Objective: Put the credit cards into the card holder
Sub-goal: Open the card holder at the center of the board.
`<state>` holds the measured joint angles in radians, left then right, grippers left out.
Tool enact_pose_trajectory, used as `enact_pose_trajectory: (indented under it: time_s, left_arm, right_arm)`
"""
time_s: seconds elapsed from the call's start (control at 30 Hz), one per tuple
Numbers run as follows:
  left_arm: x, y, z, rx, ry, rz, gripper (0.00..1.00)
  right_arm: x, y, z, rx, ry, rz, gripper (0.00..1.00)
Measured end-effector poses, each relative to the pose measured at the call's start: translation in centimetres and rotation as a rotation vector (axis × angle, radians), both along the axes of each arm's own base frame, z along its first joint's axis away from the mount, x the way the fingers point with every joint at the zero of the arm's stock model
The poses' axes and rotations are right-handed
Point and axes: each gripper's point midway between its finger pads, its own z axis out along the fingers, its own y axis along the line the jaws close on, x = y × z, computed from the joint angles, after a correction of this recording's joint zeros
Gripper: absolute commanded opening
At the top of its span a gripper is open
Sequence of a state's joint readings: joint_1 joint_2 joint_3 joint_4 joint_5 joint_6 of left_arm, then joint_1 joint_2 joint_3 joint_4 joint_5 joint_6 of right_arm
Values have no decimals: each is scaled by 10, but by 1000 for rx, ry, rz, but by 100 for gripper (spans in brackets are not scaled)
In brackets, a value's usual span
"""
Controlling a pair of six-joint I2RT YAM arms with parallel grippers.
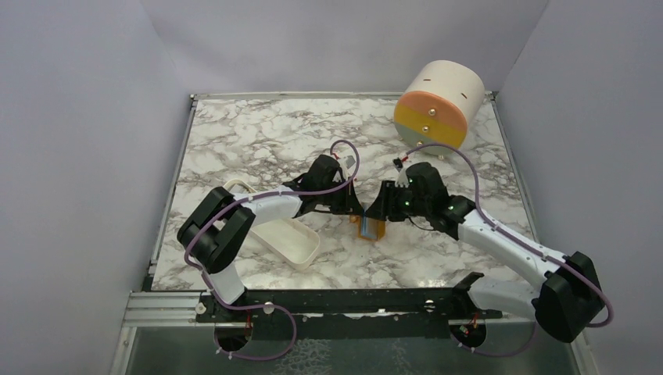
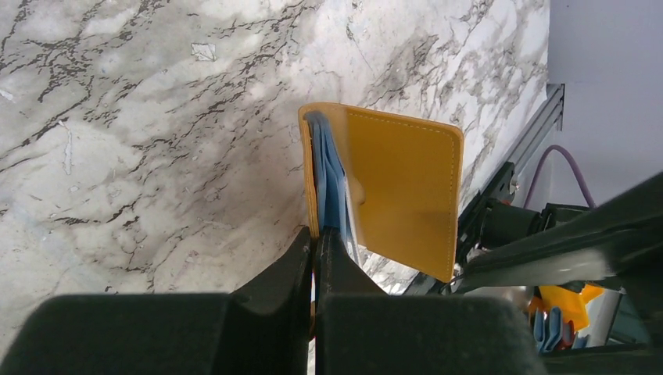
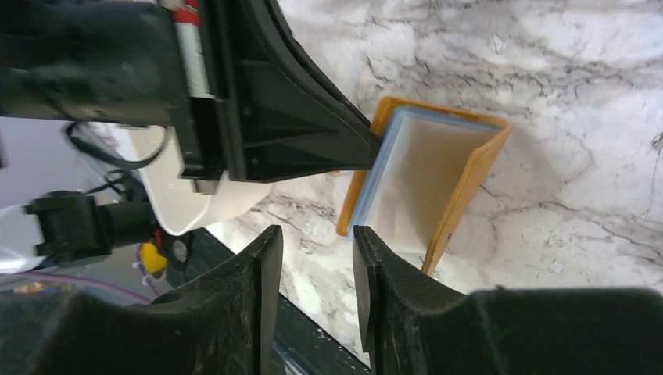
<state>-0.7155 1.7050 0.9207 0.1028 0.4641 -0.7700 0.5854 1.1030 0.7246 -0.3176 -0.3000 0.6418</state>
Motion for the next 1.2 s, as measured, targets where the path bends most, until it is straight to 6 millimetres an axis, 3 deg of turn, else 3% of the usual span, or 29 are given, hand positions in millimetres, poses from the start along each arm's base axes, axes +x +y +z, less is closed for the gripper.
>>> enact_pose_trajectory:
  time_s: [0.23, 0.5, 0.9, 1.2]
  left_arm:
    - [0, 0, 1, -2, 5, 4, 0]
    - [-1, 1, -1, 3, 9, 4, 0]
    - [-3, 3, -4, 7, 14, 4, 0]
    - [-5, 5, -8, 12, 23, 7, 0]
  right_arm:
    - [3, 0, -52, -151, 92, -52, 43]
    - [1, -7, -78, -188, 121, -77, 47]
    - [-2, -2, -85, -146, 137, -81, 63]
    - [-2, -1, -87, -142, 140, -84, 55]
